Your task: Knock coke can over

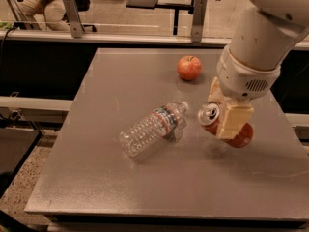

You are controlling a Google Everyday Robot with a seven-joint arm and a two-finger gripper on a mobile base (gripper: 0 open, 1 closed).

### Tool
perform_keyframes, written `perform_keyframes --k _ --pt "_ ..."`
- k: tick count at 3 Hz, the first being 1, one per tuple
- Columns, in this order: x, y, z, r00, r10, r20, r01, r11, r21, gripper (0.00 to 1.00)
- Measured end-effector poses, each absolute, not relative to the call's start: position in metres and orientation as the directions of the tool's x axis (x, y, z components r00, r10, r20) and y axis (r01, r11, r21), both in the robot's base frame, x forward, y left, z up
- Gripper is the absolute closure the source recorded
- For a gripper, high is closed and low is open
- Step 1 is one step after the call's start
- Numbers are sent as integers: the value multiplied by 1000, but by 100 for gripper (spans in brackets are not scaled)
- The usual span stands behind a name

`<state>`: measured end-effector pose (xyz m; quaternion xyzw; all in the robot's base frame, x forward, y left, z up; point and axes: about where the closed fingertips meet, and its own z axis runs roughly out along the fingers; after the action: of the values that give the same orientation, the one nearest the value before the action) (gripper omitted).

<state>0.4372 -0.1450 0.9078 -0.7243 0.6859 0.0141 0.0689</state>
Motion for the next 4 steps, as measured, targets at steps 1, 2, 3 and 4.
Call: perform_keyframes --k 1,2,3,4 --pt "442 -162 893 64 -997 39 -994 -67 -88 74" --pt "442 -167 884 80 -991 108 -993 -89 -80 50" --pt "438 -165 878 115 -980 162 -989 -128 -70 26" --pt "430 -160 874 146 -970 194 -985 -161 -64 4"
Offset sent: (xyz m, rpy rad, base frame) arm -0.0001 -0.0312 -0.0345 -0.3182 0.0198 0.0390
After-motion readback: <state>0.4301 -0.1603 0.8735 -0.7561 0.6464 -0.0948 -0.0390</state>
